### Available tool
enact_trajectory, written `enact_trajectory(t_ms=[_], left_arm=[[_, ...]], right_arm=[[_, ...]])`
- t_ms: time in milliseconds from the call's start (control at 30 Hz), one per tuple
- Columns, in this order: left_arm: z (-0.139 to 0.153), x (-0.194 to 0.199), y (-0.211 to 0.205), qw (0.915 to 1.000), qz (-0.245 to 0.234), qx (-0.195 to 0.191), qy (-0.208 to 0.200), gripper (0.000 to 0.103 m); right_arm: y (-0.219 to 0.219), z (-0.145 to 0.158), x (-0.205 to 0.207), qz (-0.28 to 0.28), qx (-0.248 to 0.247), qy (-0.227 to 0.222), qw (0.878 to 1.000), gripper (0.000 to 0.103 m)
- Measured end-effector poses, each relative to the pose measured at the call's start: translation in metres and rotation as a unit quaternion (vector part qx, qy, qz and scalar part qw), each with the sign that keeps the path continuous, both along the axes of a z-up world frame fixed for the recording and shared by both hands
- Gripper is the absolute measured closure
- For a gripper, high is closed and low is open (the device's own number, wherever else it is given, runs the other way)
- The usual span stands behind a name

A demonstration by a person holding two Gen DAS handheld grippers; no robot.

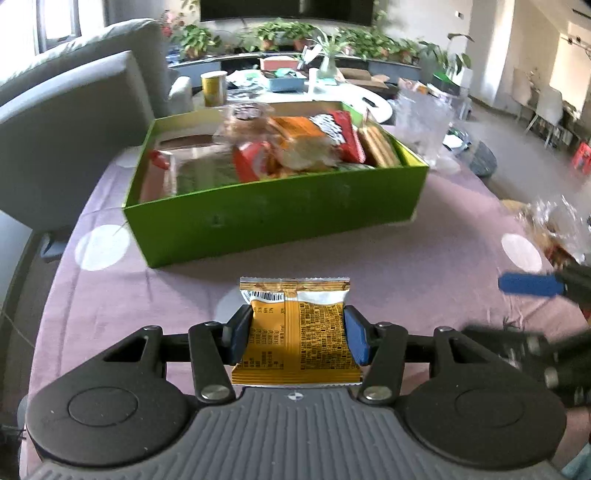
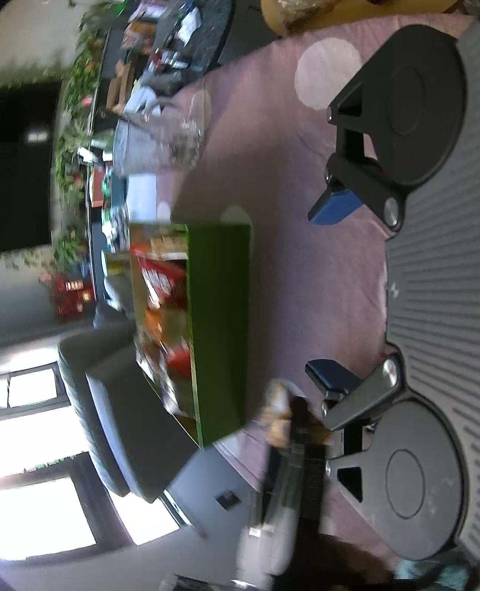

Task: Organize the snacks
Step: 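Grasp the crumpled white-red wrapper with the right gripper while the left holds the yellow packet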

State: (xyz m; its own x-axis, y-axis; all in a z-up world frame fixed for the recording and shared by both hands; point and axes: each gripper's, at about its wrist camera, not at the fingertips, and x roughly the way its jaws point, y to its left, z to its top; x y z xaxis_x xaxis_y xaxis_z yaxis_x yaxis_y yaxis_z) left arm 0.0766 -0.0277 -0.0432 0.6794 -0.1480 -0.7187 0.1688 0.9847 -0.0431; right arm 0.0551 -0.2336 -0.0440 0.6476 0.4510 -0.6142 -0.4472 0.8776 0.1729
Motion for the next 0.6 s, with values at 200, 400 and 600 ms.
enact_trajectory(t_ms=[200,400,600], left_arm=[[0.003,-0.003,0.01,0.9999,0.013,-0.007,-0.004,0.054],[0.003,-0.002,0.012,0.9998,0.017,-0.011,-0.006,0.053],[0.002,-0.003,0.012,0.9998,0.017,-0.012,-0.006,0.053]], right_arm=[[0.009,-0.001,-0.019,0.058,0.002,-0.012,0.998,0.009],[0.029,-0.006,-0.03,0.113,-0.014,-0.011,0.993,0.009],[0.044,-0.02,-0.029,0.136,-0.043,0.014,0.99,0.009]])
